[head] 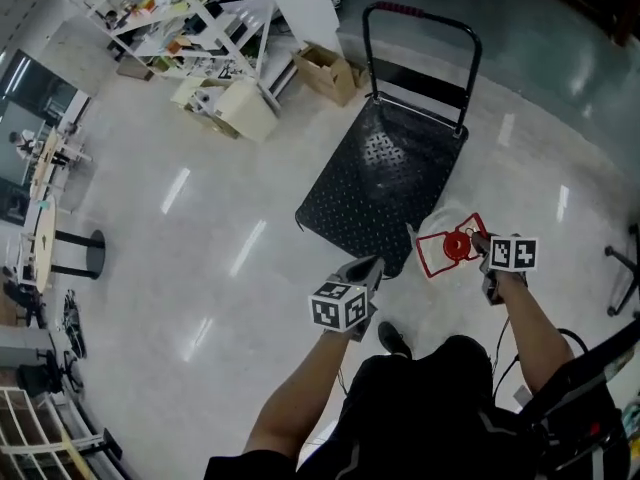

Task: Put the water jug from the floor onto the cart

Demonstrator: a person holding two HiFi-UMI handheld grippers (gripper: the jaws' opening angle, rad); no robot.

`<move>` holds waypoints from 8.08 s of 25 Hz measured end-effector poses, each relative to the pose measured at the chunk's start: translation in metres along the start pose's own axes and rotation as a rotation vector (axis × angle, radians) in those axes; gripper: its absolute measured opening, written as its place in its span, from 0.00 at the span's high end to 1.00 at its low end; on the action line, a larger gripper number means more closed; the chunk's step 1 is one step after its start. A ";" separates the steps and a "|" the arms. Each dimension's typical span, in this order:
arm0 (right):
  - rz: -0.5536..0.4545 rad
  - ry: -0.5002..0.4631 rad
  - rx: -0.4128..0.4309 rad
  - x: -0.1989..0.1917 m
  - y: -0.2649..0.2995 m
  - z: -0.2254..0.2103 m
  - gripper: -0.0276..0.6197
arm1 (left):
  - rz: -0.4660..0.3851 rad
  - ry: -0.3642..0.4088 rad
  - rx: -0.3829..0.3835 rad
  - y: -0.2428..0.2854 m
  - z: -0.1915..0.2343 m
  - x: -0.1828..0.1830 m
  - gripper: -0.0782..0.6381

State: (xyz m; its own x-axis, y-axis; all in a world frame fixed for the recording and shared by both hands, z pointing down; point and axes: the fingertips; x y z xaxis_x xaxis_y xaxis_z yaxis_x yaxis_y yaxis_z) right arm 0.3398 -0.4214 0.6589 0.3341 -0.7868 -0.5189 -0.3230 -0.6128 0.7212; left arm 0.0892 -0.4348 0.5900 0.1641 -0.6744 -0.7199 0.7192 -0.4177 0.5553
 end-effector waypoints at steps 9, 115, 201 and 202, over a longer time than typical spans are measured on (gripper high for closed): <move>0.073 -0.099 0.156 0.072 0.110 0.120 0.89 | -0.078 -0.108 0.147 -0.035 0.095 0.037 0.89; -0.670 -0.261 -0.034 -0.055 -0.335 0.172 0.95 | -0.298 0.378 -0.481 -0.159 -0.200 0.071 0.89; -0.852 -0.189 -0.259 -0.947 -0.600 0.899 0.95 | -0.220 0.631 -0.776 -1.116 -0.173 -0.569 0.89; -0.849 -0.195 -0.263 -0.951 -0.607 0.902 0.95 | -0.223 0.620 -0.769 -1.122 -0.178 -0.570 0.89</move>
State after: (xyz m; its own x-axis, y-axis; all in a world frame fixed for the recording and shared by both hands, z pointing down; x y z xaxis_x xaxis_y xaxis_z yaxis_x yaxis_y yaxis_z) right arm -0.5803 0.6330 0.3012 0.2041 -0.0920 -0.9746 0.1833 -0.9744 0.1303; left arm -0.6908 0.5270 0.3034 0.1375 -0.1020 -0.9852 0.9802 0.1573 0.1205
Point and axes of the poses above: the fingertips, and each gripper's own axes: y forward along the fingers, z to its left, x out of its top, and after that the axes turned 3 degrees about x, right-handed
